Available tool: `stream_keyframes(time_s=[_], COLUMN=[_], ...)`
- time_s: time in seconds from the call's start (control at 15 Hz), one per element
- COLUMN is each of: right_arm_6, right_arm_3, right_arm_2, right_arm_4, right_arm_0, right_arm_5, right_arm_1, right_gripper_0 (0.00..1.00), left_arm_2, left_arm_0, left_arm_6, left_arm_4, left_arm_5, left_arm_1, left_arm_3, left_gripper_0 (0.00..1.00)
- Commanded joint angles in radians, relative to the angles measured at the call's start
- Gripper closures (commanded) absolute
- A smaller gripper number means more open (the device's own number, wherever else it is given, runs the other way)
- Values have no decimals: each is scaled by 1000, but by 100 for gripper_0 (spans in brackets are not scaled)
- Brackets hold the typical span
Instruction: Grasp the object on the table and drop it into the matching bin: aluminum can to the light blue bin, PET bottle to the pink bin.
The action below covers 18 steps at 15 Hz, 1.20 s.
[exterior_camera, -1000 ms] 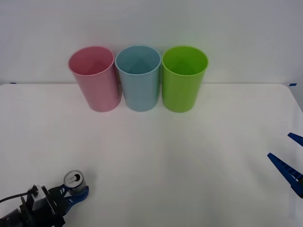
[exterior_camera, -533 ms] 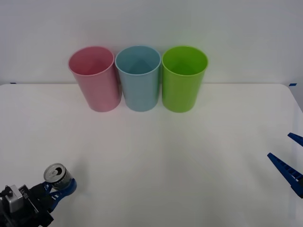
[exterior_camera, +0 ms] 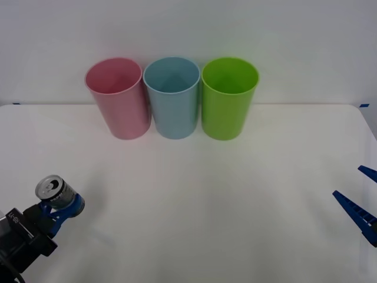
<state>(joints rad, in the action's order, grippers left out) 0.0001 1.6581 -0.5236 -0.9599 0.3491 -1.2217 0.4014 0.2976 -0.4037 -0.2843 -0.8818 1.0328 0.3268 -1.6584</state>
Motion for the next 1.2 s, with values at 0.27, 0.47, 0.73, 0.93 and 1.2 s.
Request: stream_keyframes(time_s=[0.27,0.47,0.73,0.93,1.2], right_arm_6=[0,0,0,0,0], right_arm_3=[0,0,0,0,0], right_arm_2=[0,0,0,0,0], right_arm_4=[0,0,0,0,0], right_arm_0=[0,0,0,0,0], right_arm_5=[0,0,0,0,0], right_arm_1=[0,0,0,0,0], right_gripper_0=[0,0,0,0,0], left_arm_2=[-20,-51,-109,-136,-161], left_arm_0=[135,194,293,387,499], left_arm_6=[186,231,254,324,451], left_arm_4=[-65,-78,-82,-126,-217], left_arm_5=[-80,-169,-292,-366,-421], left_arm_1=[0,0,0,0,0], left_arm_3=[-69,-100,-116,-116,-116], left_gripper_0=[100,100,100,100,100])
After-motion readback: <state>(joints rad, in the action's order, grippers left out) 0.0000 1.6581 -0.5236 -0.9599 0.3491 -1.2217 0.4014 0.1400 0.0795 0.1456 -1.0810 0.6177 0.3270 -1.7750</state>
